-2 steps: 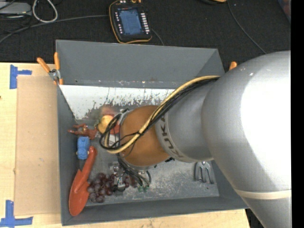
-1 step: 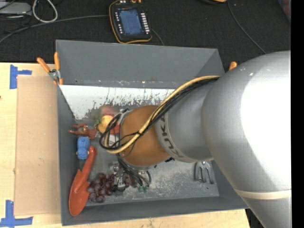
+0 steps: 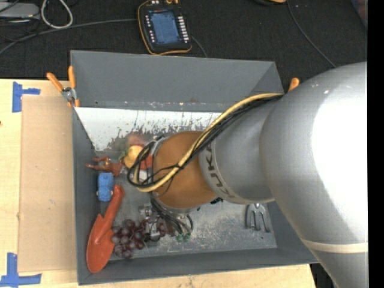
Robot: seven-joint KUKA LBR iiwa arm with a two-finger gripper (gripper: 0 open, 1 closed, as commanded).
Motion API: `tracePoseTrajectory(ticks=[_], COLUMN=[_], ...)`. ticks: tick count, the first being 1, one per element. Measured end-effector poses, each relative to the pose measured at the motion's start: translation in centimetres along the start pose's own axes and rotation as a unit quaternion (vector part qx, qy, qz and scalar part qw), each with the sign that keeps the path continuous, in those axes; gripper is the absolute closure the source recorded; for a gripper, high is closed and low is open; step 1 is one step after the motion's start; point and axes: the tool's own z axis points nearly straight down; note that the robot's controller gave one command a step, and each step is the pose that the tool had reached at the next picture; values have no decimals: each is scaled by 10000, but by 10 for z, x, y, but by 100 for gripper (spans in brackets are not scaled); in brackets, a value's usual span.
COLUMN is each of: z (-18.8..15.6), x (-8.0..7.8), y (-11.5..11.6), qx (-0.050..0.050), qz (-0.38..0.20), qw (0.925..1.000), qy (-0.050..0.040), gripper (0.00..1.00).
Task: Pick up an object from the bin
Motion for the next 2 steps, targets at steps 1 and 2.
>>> tracePoseTrajectory(ticks=[1,2], z=[-18,-43], x=[-1,2], y=[0,0], qx=[-4,6], qz=[7,11], qw=[10000,10000], qy=[-18,33], gripper=[100,100])
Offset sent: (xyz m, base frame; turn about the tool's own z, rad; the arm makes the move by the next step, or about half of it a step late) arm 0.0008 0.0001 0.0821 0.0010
